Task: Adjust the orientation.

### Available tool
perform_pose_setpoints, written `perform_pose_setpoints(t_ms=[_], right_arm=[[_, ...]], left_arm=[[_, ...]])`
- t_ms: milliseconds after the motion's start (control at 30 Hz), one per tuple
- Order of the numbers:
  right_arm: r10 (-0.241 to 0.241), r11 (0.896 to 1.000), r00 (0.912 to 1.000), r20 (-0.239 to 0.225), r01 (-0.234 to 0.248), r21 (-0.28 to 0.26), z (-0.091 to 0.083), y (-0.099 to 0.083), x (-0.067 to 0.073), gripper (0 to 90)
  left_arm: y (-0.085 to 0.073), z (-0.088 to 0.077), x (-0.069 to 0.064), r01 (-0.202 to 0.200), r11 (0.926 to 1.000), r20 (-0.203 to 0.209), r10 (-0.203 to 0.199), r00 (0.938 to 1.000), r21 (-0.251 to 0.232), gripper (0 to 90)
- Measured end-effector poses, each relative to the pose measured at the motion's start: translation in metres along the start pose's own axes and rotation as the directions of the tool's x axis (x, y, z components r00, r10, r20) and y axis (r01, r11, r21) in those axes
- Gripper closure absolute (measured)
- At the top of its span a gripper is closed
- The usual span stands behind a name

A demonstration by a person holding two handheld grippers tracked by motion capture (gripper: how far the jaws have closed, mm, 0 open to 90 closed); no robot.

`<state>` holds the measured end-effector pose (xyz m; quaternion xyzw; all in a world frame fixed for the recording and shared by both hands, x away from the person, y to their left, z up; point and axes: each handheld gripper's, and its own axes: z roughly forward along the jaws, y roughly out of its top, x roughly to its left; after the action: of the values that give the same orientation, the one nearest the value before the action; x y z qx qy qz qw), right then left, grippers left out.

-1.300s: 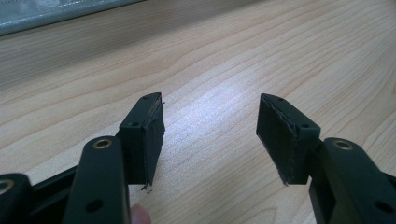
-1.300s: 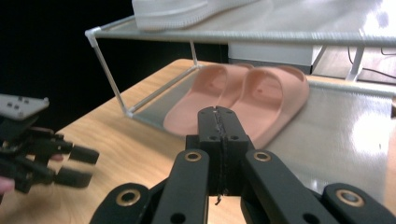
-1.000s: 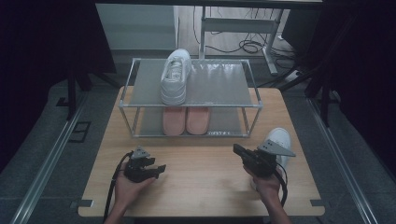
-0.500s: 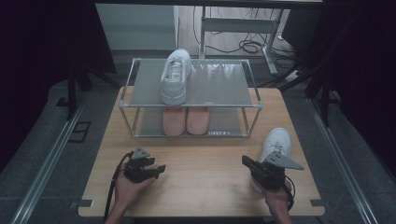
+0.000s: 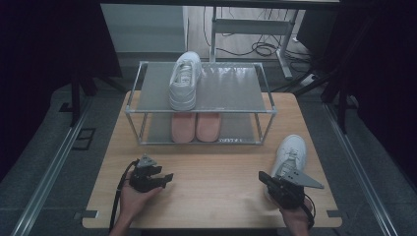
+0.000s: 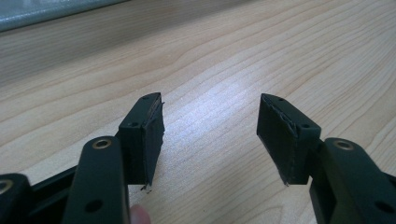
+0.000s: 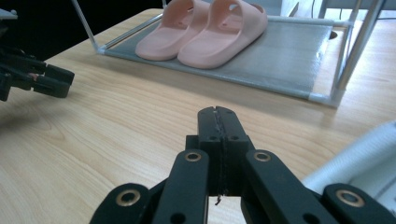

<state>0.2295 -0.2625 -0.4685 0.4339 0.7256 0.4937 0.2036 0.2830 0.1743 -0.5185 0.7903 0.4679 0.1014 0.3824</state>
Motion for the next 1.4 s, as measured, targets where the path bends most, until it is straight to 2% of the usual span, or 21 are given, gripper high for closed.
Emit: perform_pose_setpoints(t_ms=[167, 267, 433, 533, 933, 1100, 1400], right_arm=[[0.013, 1.0, 0.9997, 0.02, -0.013, 0.007, -0.01, -0.009, -0.002, 89.9], [0.023, 1.0, 0.9993, 0.03, -0.024, 0.013, -0.016, -0.014, -0.004, 89.9], [0.033, 0.999, 0.9977, 0.059, -0.035, 0.025, -0.025, -0.024, -0.008, 89.9], [0.04, 0.999, 0.9974, 0.06, -0.042, 0.032, -0.027, -0.029, -0.01, 90.0], [-0.023, 0.999, 0.9935, 0.111, 0.017, 0.051, -0.021, -0.029, -0.002, 90.0], [-0.022, 0.998, 0.9933, 0.113, 0.016, 0.056, -0.023, -0.029, -0.003, 90.0], [-0.012, 0.999, 0.9892, 0.146, 0.005, 0.048, -0.039, -0.036, -0.009, 90.0]], left_arm=[[0.0, -0.001, 0.001, 0.004, 1.0, 0.003, -0.004, 1.0, -0.003, 41.9], [0.001, -0.003, 0.001, 0.022, 0.9997, 0.055, -0.021, 0.9983, -0.014, 41.9], [0.002, -0.003, -0.001, 0.014, 0.9998, 0.043, -0.013, 0.999, -0.012, 41.8], [0.001, -0.002, -0.001, 0.011, 0.9999, 0.038, -0.011, 0.9992, -0.009, 41.8], [0.001, -0.002, -0.001, 0.009, 0.9999, 0.033, -0.009, 0.9994, -0.009, 41.8], [0.001, -0.004, 0.002, 0.016, 0.9998, 0.03, -0.016, 0.9994, -0.015, 41.8], [0.001, -0.004, 0.002, 0.016, 0.9998, 0.03, -0.016, 0.9994, -0.015, 41.9]])
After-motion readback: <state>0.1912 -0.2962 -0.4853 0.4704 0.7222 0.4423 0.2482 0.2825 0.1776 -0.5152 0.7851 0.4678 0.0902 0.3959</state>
